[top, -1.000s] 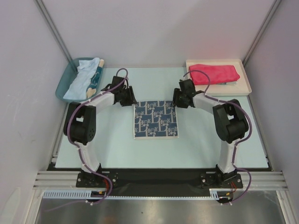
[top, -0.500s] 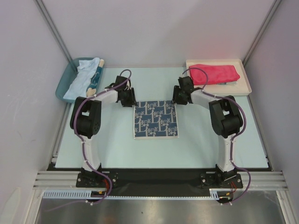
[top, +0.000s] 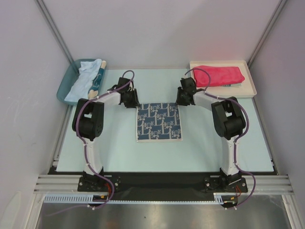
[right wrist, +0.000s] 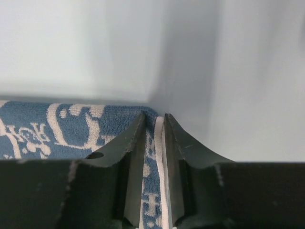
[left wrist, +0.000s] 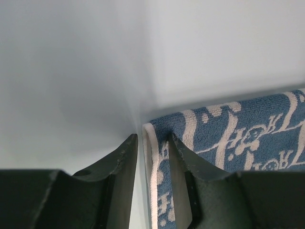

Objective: Fold and stack the towels
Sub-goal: Fold the towel

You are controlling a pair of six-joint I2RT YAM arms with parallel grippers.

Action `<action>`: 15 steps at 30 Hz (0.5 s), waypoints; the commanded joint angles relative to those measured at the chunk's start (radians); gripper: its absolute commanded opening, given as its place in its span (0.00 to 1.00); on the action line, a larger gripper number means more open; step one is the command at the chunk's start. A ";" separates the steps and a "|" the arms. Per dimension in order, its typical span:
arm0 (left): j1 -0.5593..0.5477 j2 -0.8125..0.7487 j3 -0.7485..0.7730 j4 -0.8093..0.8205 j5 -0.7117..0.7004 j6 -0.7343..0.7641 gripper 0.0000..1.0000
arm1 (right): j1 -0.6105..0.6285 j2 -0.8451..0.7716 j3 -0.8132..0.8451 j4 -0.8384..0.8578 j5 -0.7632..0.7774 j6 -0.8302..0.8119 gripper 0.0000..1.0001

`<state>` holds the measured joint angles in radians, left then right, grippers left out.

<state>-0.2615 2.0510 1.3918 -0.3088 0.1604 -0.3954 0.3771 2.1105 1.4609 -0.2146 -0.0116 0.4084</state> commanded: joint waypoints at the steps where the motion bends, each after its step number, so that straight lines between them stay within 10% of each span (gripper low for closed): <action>1: 0.004 0.040 -0.008 0.003 0.001 -0.008 0.38 | 0.009 0.039 0.016 -0.040 0.012 -0.013 0.25; 15: 0.021 0.002 -0.034 0.154 0.077 -0.016 0.11 | -0.009 0.011 0.023 -0.022 0.029 -0.026 0.00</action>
<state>-0.2531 2.0636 1.3712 -0.2211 0.2070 -0.4080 0.3763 2.1204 1.4734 -0.2199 -0.0044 0.4053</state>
